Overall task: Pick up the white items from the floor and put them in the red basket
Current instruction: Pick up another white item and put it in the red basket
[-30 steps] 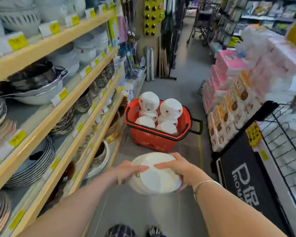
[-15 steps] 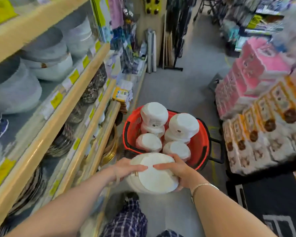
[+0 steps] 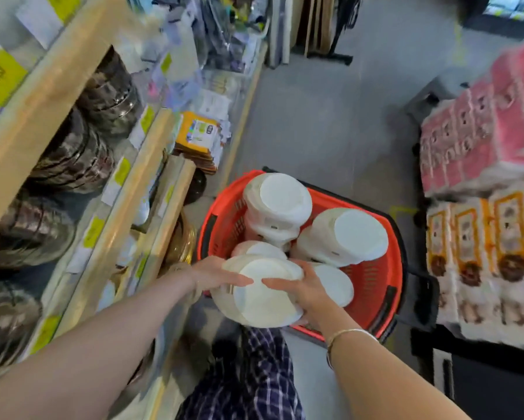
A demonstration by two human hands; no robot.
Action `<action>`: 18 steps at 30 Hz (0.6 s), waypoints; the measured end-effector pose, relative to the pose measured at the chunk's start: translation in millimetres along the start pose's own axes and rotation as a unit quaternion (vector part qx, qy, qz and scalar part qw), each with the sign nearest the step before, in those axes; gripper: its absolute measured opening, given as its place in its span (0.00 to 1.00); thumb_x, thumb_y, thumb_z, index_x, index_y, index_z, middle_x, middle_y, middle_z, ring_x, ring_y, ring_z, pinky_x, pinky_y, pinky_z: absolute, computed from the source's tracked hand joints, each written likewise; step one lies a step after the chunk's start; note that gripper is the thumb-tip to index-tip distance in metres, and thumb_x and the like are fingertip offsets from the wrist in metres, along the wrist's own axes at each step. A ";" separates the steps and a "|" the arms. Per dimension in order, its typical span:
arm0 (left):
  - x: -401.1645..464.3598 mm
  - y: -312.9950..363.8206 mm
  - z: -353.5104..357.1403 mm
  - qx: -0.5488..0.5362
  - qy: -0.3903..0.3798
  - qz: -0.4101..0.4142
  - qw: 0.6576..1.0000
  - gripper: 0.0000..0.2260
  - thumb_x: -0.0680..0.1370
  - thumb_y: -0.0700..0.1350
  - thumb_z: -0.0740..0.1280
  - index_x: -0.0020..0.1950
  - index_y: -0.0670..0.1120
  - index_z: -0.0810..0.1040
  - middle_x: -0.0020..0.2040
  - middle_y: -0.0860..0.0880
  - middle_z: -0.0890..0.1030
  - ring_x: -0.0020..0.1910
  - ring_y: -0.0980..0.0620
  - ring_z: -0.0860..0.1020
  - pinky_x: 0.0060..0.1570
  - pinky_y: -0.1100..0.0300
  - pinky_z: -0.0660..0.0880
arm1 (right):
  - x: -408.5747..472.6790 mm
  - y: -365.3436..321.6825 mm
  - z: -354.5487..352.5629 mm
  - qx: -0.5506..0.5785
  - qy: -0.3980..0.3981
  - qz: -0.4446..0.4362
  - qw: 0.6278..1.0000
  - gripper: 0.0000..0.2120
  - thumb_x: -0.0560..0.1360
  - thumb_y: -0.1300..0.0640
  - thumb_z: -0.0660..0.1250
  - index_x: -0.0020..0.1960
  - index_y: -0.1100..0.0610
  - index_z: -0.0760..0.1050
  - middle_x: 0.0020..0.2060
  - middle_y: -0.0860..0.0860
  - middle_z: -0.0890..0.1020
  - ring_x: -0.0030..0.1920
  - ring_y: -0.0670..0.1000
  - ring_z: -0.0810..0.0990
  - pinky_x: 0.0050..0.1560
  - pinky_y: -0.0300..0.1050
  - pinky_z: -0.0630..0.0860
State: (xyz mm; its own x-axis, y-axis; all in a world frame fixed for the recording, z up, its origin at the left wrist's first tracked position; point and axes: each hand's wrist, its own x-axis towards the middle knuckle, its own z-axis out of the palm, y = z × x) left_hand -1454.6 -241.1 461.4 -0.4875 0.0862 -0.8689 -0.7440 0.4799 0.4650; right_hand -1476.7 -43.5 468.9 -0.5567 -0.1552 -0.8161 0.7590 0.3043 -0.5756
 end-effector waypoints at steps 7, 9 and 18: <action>102.1 3.5 -35.1 0.010 -0.011 -0.005 1.000 0.32 0.50 0.67 0.71 0.49 0.51 0.81 0.53 0.47 0.83 0.55 0.47 0.79 0.61 0.48 0.74 | 104.6 2.4 -2.0 0.039 0.022 0.038 0.998 0.37 0.60 0.58 0.81 0.63 0.52 0.65 0.56 0.51 0.76 0.56 0.56 0.77 0.56 0.61 0.78; 116.8 4.8 -40.7 0.013 -0.023 -0.011 1.000 0.25 0.57 0.64 0.74 0.49 0.53 0.80 0.54 0.48 0.82 0.56 0.47 0.78 0.62 0.49 0.73 | 125.1 3.4 -1.3 0.039 0.021 0.042 0.998 0.37 0.59 0.56 0.82 0.61 0.49 0.65 0.54 0.48 0.76 0.56 0.56 0.77 0.56 0.61 0.78; 166.3 -5.4 -52.1 0.017 -0.037 -0.019 0.999 0.37 0.53 0.68 0.70 0.58 0.52 0.79 0.56 0.51 0.81 0.57 0.49 0.77 0.63 0.49 0.72 | 170.3 14.8 8.5 0.065 0.058 0.075 0.993 0.42 0.54 0.51 0.82 0.62 0.45 0.65 0.57 0.48 0.73 0.58 0.58 0.75 0.55 0.64 0.77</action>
State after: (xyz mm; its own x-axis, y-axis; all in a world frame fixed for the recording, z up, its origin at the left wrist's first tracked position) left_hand -1555.5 -274.9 323.2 -0.4226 0.1316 -0.8967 -0.7445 0.5138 0.4263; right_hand -1557.5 -73.5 321.0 -0.4632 -0.0066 -0.8862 0.8695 0.1904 -0.4558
